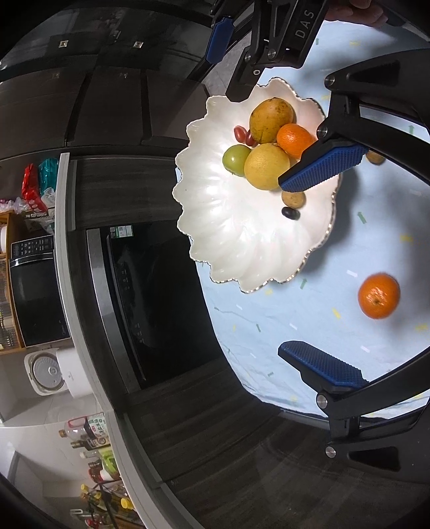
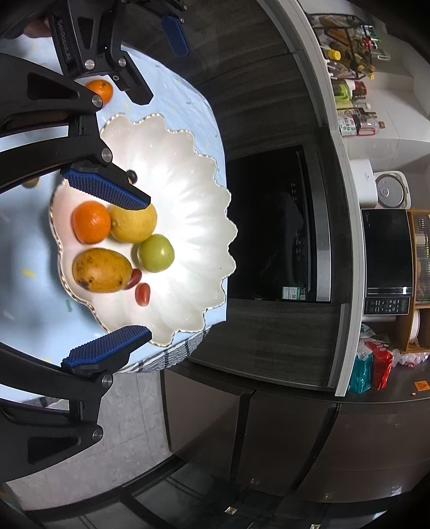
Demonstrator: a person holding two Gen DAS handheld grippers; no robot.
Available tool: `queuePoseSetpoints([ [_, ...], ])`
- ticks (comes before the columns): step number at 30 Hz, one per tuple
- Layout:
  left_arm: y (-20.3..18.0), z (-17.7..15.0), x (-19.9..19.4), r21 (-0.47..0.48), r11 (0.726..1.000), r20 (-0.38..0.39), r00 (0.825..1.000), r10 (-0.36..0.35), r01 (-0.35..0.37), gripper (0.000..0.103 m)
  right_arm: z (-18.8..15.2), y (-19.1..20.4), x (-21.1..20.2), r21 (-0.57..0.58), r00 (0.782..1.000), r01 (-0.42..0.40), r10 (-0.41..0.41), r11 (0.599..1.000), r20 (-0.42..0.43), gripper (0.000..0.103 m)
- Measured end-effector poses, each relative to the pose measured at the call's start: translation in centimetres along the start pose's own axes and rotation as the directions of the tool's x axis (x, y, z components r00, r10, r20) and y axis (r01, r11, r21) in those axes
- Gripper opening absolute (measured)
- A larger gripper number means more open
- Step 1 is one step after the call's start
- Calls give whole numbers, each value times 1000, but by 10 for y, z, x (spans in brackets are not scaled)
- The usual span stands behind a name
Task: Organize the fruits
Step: 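Withdraw both open tools toward the mandarin and longan on the cloth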
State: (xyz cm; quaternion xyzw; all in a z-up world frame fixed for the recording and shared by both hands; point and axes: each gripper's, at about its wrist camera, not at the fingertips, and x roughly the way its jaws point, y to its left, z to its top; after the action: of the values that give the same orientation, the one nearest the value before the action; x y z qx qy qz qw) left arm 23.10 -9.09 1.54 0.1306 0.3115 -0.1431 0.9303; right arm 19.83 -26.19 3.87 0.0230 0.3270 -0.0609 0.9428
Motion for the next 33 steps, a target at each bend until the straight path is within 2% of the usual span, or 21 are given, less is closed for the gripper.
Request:
queuePoseSetpoints([
  [7, 12, -11, -14, 4, 1000, 12, 1000, 16, -16, 93, -9, 16, -16, -1, 1000, -11, 11, 1000, 16, 76],
  [16, 28, -29, -26, 3, 1000, 14, 1000, 22, -22, 93, -28, 37, -20, 5, 1000, -23, 23, 1000, -10, 76],
  [33, 43, -63, -20, 20, 1000, 3, 1000, 17, -17, 93, -58, 65, -13, -6, 997, -12, 12, 1000, -70, 76],
])
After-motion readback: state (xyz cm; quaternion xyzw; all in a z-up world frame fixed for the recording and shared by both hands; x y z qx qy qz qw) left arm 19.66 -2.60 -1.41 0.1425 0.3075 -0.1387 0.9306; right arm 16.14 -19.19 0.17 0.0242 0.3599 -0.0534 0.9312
